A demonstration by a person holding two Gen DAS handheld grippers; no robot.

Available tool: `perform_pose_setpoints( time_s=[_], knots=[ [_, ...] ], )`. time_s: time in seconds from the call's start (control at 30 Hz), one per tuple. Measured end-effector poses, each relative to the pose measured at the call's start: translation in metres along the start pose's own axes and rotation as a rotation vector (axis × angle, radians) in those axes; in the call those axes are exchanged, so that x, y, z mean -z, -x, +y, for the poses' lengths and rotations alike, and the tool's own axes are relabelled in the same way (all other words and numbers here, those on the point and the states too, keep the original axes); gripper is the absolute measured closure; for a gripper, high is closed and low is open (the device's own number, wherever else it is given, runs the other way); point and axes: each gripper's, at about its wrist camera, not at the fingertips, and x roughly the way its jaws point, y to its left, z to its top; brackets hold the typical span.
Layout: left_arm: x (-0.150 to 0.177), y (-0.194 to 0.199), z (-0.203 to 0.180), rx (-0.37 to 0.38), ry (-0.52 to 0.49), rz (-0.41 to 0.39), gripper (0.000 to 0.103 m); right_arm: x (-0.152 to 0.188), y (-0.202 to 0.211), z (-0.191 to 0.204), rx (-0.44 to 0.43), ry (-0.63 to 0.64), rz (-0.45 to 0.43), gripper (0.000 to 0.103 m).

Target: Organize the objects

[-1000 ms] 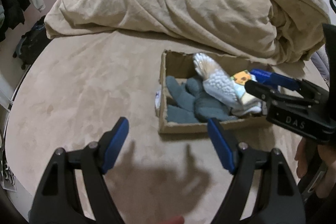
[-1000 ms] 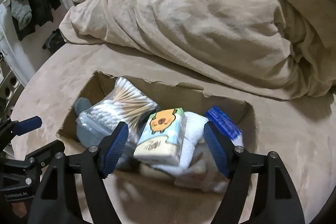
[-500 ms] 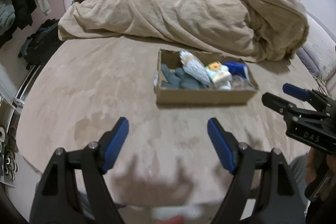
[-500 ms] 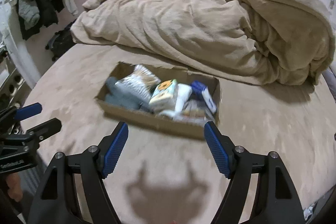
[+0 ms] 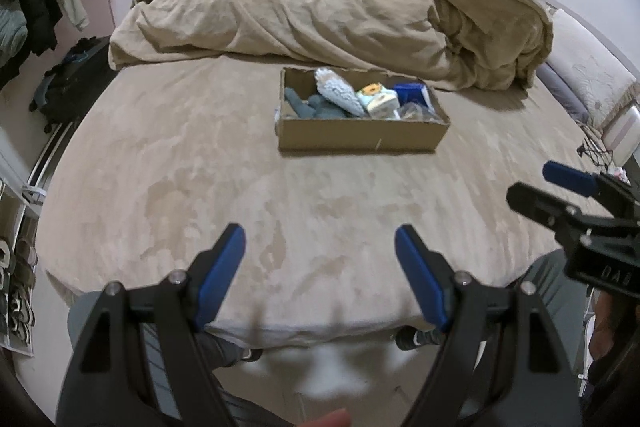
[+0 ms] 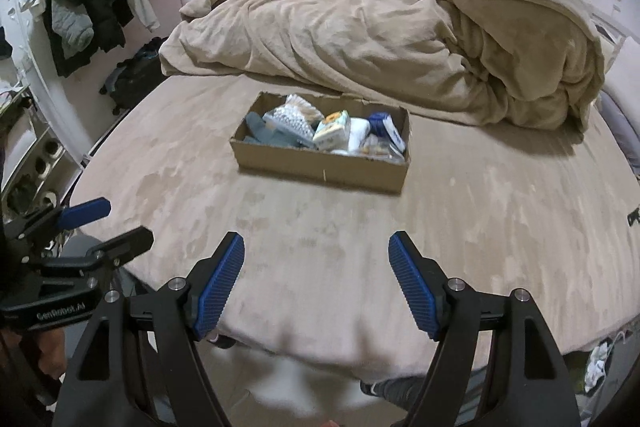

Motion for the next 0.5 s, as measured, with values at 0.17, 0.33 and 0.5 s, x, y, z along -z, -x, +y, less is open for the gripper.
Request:
perform_pose_setpoints(
  time_s=[0.17, 0.33, 0.5],
  knots=[
    [-0.002, 0.005, -0.004, 0.004, -0.007, -0.012, 0.024, 0.006, 0.001, -0.004, 0.009, -0.02, 0.003, 0.025],
    [-0.002, 0.005, -0.008, 0.006, -0.01, -0.011, 0.024, 0.008, -0.001, -0.011, 0.02, -0.038, 0.005, 0.025],
    [-0.003, 0.004, -0.008, -0.002, -0.009, -0.01, 0.024, 0.01, -0.005, -0.017, 0.026, -0.05, 0.008, 0.025]
  ],
)
